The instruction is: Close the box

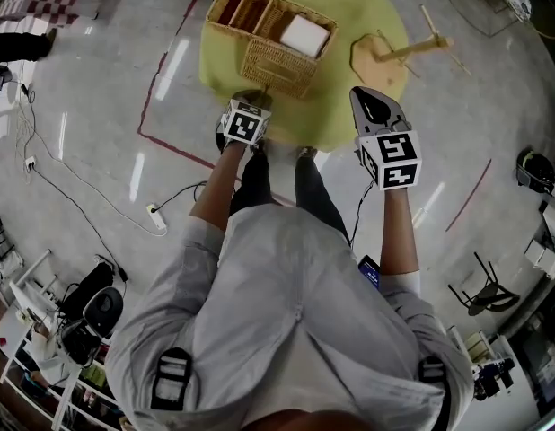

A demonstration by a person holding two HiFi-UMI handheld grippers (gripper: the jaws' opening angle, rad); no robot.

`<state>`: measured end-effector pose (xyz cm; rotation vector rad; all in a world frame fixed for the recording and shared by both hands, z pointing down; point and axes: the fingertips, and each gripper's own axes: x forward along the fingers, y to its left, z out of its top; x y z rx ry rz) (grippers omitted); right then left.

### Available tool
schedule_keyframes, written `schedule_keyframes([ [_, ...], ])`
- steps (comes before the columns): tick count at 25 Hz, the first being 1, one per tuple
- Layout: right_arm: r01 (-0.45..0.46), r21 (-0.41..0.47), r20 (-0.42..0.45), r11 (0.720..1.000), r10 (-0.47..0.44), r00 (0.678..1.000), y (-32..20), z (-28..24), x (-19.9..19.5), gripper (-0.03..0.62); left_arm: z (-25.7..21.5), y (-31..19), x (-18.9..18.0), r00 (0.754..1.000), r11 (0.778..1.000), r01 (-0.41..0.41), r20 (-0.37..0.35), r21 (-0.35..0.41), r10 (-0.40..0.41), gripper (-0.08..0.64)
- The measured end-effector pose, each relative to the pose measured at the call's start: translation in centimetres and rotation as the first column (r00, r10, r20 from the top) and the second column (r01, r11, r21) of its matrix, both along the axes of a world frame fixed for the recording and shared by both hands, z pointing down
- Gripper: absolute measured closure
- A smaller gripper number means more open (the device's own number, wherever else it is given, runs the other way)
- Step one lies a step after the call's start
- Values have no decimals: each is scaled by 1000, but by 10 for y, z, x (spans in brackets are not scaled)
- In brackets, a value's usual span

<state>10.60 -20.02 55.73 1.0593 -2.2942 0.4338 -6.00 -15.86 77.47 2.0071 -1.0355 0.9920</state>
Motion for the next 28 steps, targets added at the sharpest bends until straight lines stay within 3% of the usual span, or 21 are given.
schedule_keyframes([
  [5, -13, -8, -10, 1000, 13, 1000, 3, 4, 12, 569, 5, -4, -3, 999, 999, 36, 36, 12, -36, 517],
  [12, -17, 7, -9, 1000, 17, 1000, 1, -1, 12, 570, -9, -7, -6, 999, 998, 29, 12, 55, -29, 522],
  [19, -25, 40, 1, 999, 25, 1000, 2, -17, 14, 569, -59, -19, -2, 1000, 989, -18, -14, 148, 20, 523],
  [28, -54, 81, 22, 995, 52, 998, -2, -43, 24, 569, -123, -23, 5, 997, 975, -20, -63, 223, 35, 523],
])
